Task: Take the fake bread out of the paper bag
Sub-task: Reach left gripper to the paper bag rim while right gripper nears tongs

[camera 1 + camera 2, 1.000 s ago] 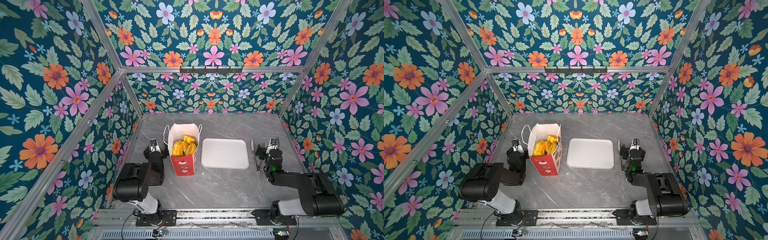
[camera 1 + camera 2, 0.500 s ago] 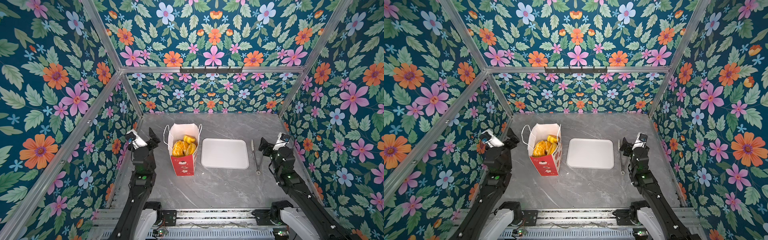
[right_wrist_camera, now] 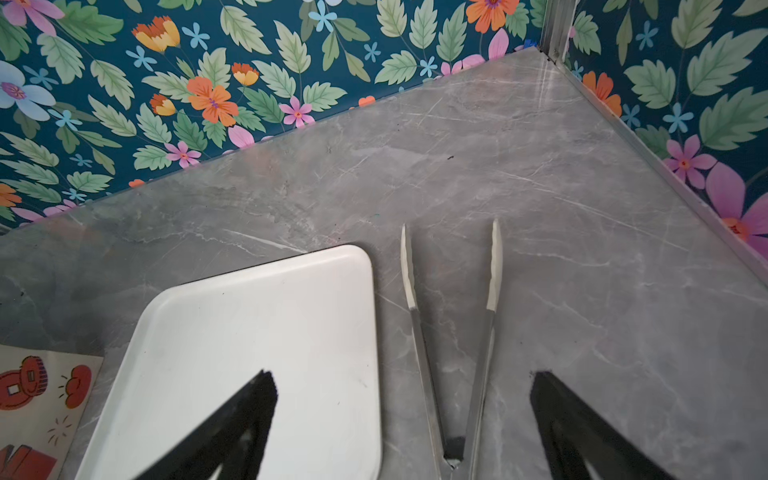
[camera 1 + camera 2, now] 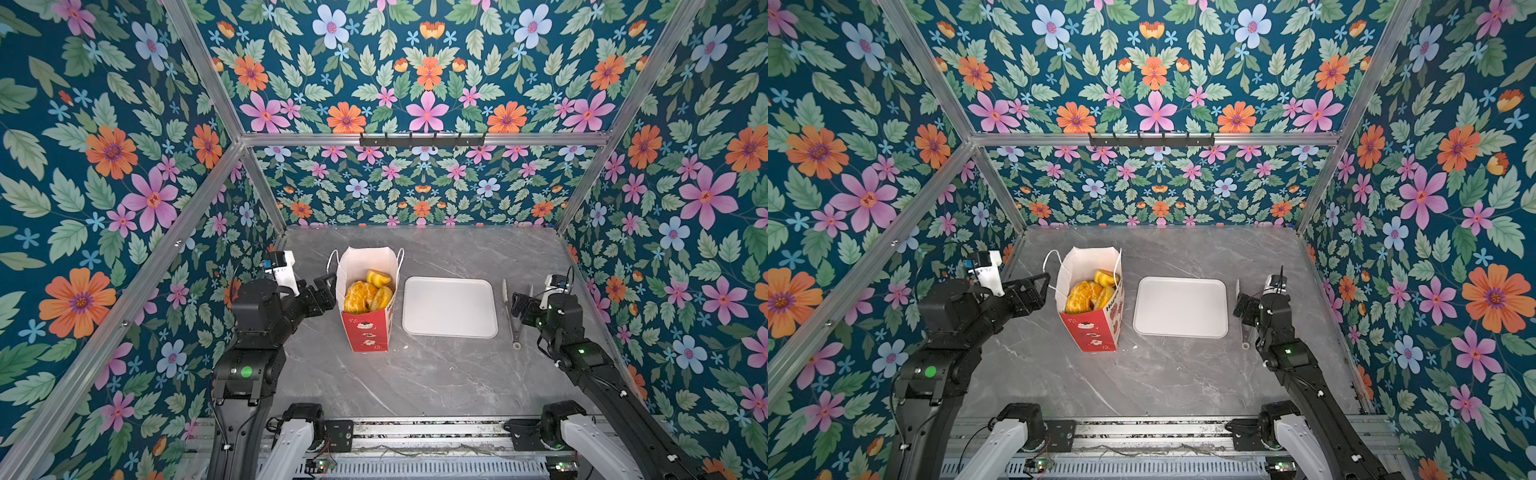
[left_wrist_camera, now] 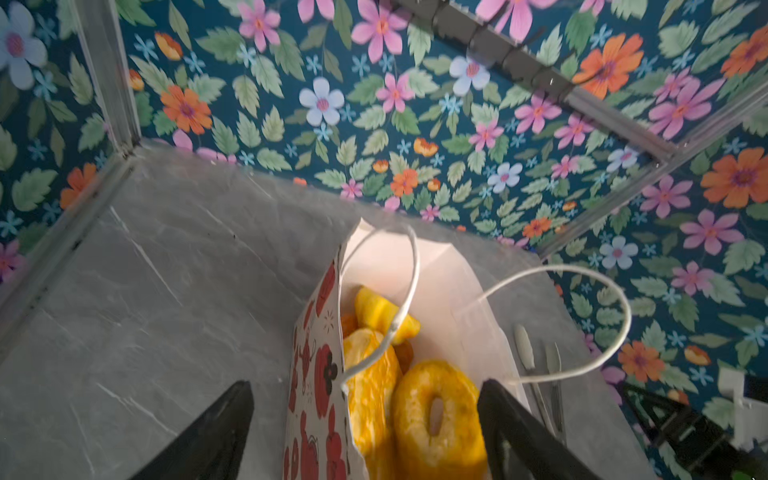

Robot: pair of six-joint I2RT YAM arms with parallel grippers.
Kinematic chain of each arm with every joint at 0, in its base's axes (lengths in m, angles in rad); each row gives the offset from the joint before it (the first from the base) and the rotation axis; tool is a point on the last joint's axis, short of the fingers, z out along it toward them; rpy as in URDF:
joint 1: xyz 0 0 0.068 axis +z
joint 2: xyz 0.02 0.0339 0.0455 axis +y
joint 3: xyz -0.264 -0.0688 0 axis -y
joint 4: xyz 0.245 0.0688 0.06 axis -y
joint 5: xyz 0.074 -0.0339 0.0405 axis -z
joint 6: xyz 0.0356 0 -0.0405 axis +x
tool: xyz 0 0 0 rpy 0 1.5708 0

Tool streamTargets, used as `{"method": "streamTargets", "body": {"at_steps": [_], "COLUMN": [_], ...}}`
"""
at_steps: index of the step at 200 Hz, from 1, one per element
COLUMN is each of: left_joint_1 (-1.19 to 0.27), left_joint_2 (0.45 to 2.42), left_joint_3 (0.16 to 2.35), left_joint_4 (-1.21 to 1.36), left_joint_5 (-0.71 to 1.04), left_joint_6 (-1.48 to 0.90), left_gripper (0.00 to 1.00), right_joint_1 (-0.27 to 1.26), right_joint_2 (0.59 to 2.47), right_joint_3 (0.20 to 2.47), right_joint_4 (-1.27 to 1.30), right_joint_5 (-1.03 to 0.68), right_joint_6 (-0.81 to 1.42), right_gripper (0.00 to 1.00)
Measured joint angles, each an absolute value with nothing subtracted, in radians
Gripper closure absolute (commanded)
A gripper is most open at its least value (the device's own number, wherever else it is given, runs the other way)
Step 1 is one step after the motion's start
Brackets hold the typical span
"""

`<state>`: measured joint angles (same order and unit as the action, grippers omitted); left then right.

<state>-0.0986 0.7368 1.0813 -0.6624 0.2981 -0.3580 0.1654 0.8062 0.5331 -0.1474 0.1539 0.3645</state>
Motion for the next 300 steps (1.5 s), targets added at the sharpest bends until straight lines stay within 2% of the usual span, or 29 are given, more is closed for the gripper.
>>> {"method": "streamTargets", "body": {"at_steps": [48,111,182,201,234,274,300], "left_joint_1": [-0.099,-0.107,-0.123,-0.131,-0.145,-0.161,-0.165], "left_joint_2": [0.848,0.950,1.010,1.025,1.044,1.060,1.071], "left_joint_3": [1.052,1.040,1.037,1.037,1.047,1.055,1.065], "left_joint_4": [-0.685,-0.615,-0.543,-0.532,-0.527,-0.529,-0.525], "left_joint_5": [0.310,0.265,0.259,0.257,0.252,0.237,0.233], "left_joint_6": [-0.333,-0.334,-0.361,-0.364,-0.367,-0.373,-0.385], "left_gripper": [0.15,0.30,0.53,0.67,0.76,1.00,1.00], "right_joint_1": [0.165,0.165,0.165,0.165,0.165,0.165,0.165], "right_joint_2": [0.750,0.694,0.706,0.710,0.714,0.720,0.729], "right_joint_3": [0.496,0.460,0.448,0.444,0.442,0.440,0.440], "right_joint_4": [-0.176,-0.214,-0.221,-0.221,-0.227,-0.228,-0.228], "right_joint_5": [0.152,0.187,0.206,0.209,0.213,0.213,0.214], "right_joint_6": [0.385,0.385,0.385,0.386,0.390,0.390,0.393], "right_gripper": [0.02,0.01,0.01,0.01,0.01,0.01,0.01]}}
